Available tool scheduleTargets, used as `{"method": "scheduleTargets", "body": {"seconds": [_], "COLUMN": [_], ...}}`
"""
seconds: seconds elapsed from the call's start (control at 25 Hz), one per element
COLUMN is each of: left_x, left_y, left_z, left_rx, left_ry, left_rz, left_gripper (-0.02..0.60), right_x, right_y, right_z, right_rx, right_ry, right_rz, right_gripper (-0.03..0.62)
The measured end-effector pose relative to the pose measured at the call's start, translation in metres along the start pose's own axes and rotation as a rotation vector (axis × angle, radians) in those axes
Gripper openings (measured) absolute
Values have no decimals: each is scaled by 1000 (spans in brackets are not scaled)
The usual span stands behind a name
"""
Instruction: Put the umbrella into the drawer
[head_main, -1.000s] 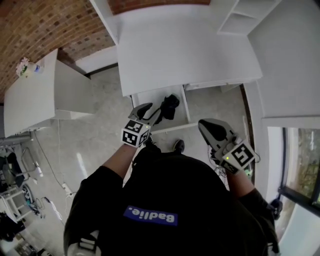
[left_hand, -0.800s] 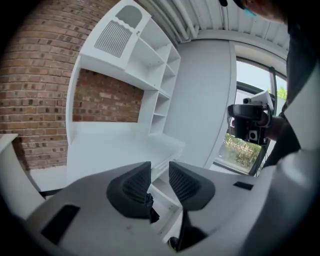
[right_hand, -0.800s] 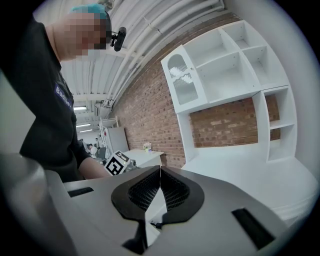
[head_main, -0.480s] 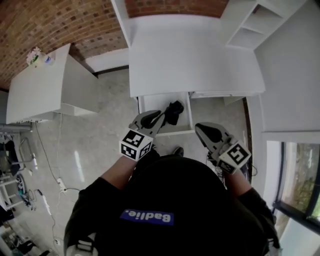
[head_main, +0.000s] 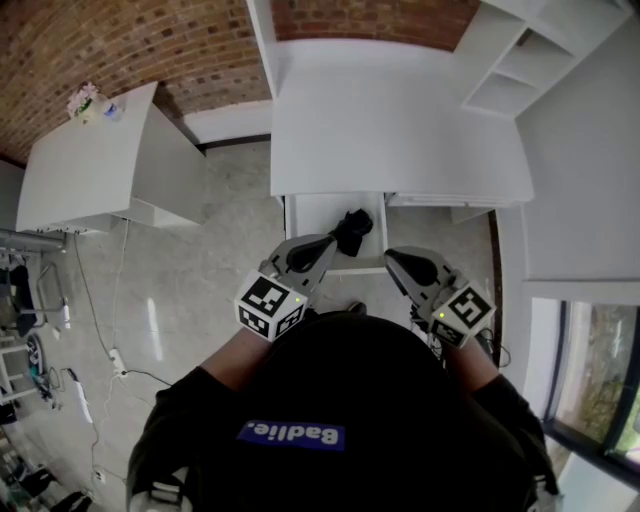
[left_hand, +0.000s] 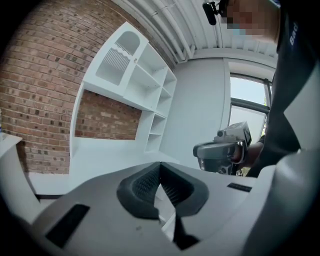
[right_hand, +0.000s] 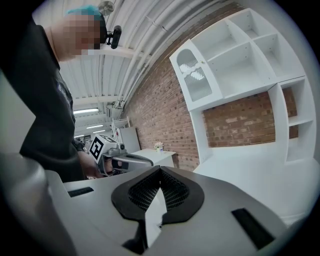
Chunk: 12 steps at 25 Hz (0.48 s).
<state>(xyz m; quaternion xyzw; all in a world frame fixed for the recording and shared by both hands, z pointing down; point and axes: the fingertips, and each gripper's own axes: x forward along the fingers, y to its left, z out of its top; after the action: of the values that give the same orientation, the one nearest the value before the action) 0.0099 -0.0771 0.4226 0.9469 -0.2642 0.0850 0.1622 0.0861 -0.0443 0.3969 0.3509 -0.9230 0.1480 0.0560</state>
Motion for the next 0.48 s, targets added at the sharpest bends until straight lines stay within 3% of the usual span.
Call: {"method": "scheduleTargets", "body": {"seconds": [0.48], "left_x": [-7], "left_y": [-10], "left_z": [7], "left_rx": [-11], "left_ry": [-20], "left_rz": [-24], "left_gripper": [3], "right_x": [7], "right_y": [10], "right_z": [3], "right_rx": [-7], "right_ry": [-2], "right_rz": [28], "right_gripper": [29]}}
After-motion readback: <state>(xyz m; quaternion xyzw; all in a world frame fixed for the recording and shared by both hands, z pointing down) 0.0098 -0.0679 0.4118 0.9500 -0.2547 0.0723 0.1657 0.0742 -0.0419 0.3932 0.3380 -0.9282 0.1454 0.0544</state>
